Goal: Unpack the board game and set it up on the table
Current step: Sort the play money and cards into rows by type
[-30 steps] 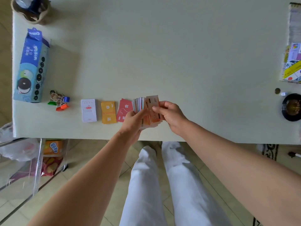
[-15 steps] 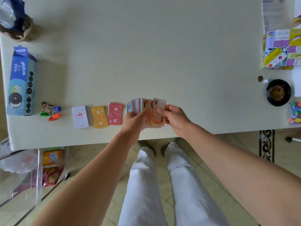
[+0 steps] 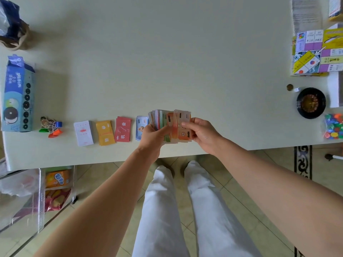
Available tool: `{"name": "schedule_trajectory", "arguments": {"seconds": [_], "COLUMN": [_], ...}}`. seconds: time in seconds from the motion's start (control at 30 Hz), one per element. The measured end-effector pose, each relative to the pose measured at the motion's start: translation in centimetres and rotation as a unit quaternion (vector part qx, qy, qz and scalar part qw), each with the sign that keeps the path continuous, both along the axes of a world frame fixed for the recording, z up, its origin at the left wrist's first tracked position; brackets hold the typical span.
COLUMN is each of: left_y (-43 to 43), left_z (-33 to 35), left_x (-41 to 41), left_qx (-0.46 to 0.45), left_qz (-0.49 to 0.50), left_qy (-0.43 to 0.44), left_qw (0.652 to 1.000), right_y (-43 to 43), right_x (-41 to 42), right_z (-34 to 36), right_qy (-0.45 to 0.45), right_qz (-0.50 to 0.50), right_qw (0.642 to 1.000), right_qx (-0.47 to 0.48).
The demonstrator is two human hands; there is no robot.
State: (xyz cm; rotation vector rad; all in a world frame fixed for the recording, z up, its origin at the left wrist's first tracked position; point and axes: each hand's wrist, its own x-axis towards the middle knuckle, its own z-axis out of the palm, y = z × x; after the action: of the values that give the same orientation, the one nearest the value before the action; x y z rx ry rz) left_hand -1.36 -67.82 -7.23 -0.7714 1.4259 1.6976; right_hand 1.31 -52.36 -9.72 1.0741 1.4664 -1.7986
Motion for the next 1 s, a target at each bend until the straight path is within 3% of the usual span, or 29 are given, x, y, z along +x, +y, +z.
{"name": "schedule_trajectory", "arguments": {"seconds": [0.3,0.6,0.8,1.0], "left_y": [0.9,1.9,2.4,3.2], "left_z": [-0.2,-0.1,0.0,-0.1], "left_x": [-0.2,-0.8,-0.9,-0.8], "left_qx": [-0.046,-0.046,-0.003,0.009], "left_qz": [-0.012,-0.001,0.041,0.018], "left_qy": [0.013,0.001,-0.018,-0.023], "left_qw": [0.999,0.999,0.999,1.0], "right_y": [1.2,2.4,2.9,2.9], "right_x": [0.0,-0.1,-0.2,0.2], "right_z": [0.2,0.1,0.4,0.2], "right_qy": [0.014,0.013,0.008,-0.003], "right_qz": [0.043,-0.001,-0.059,-0.035], "right_qw": [0.999,0.998,0.994,0.995], "right_qx": [0.01,-0.055,-0.087,-0.099]}}
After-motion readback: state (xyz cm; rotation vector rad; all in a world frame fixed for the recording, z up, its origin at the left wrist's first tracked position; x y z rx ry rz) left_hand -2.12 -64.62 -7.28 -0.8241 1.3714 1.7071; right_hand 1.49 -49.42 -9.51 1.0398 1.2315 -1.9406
